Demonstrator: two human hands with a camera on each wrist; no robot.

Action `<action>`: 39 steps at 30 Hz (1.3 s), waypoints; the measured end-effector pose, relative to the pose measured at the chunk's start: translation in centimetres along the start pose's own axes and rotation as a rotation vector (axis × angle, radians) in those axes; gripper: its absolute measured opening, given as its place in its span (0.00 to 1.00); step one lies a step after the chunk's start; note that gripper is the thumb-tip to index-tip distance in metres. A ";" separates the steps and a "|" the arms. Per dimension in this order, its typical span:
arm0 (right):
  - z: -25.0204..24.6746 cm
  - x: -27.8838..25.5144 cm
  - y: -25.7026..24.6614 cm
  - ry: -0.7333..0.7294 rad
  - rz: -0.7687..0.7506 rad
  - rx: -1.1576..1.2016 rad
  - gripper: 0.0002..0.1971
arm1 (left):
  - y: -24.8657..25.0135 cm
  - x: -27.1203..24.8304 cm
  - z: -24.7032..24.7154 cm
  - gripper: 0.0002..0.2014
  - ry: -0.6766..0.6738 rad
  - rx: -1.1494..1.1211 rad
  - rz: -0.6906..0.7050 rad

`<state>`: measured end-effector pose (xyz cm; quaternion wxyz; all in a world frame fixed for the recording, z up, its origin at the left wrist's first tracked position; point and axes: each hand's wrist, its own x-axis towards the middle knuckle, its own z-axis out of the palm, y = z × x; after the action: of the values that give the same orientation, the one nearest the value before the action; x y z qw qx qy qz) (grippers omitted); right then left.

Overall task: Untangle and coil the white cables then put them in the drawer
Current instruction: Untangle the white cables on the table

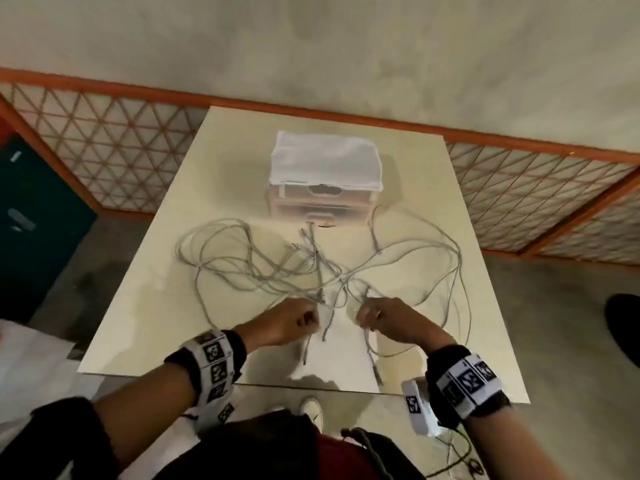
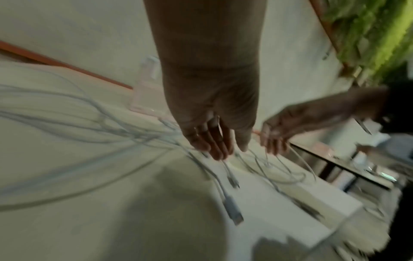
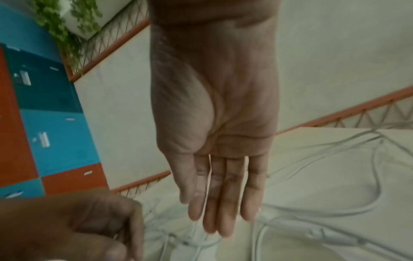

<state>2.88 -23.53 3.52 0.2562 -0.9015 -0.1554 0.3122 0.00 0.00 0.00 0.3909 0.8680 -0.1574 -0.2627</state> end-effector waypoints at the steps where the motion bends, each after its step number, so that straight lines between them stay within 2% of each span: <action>1: 0.3 0.9 -0.1 0.010 0.001 -0.020 0.10 | 0.2 0.7 0.7 0.06 0.007 0.024 -0.036; 3: 0.7 2.2 -0.8 0.044 -0.021 -0.025 0.11 | 0.5 1.6 1.8 0.13 0.027 0.093 -0.098; 5: 1.4 3.1 -1.3 0.049 -0.075 -0.034 0.10 | 0.7 1.9 3.0 0.16 0.035 0.153 -0.103; 7: 2.3 3.8 -1.4 0.069 -0.108 0.004 0.11 | 0.6 2.1 3.6 0.15 0.087 0.194 -0.120; 10: 3.0 4.3 -1.8 0.158 -0.137 0.093 0.21 | 1.0 2.2 3.5 0.13 0.140 0.332 -0.154; 12: 3.4 4.5 -1.7 0.167 -0.165 0.125 0.23 | 1.2 2.0 2.5 0.10 0.176 0.358 -0.136; 14: 3.2 4.5 -2.0 0.164 -0.233 0.114 0.18 | 1.3 1.8 0.8 0.07 0.238 0.282 -0.053; 16: 2.9 4.7 -2.3 0.213 -0.302 0.103 0.06 | 1.5 1.9 -1.0 0.07 0.315 0.194 0.094; 18: 2.2 5.2 -2.7 0.280 -0.362 0.117 0.07 | 2.5 2.0 -2.8 0.05 0.403 0.107 0.240; 21: 0.8 5.7 -3.1 0.288 -0.417 0.113 0.07 | 4.7 2.2 -5.0 0.07 0.537 -0.097 0.343; 23: 0.2 5.8 -2.6 0.253 -0.367 0.086 0.10 | 6.8 1.8 -6.5 0.07 0.640 -0.289 0.388; 26: -0.3 5.5 -0.9 0.144 -0.179 -0.013 0.12 | 9.5 1.0 -9.4 0.05 0.810 -0.617 0.467; 29: -0.5 4.7 0.6 0.114 -0.085 -0.109 0.11 | 10.0 0.6 -12.0 0.06 0.981 -0.674 0.502; 31: -1.1 4.4 0.5 0.197 -0.081 -0.101 0.11 | 9.4 0.8 -12.3 0.06 0.959 -0.574 0.438; 32: -1.6 4.3 0.2 0.246 -0.101 -0.100 0.12 | 9.0 0.9 -12.0 0.06 0.894 -0.460 0.399; 35: -3.8 4.3 -1.8 0.323 -0.200 -0.123 0.11 | 7.8 2.1 -10.0 0.16 0.566 -0.078 0.226; 37: -5.5 4.2 -3.6 0.341 -0.295 -0.127 0.10 | 7.1 2.8 -8.7 0.24 0.427 0.085 0.067; 38: -6.3 4.1 -4.5 0.339 -0.336 -0.117 0.10 | 6.6 3.2 -8.3 0.21 0.402 0.153 0.035; 39: -7.1 4.0 -5.3 0.343 -0.370 -0.106 0.10 | 6.2 3.6 -8.1 0.14 0.405 0.200 0.043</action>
<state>9.85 -20.02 9.26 0.2839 -0.9097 -0.2880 0.0943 7.19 -0.91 8.01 0.3323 0.9338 -0.1196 -0.0577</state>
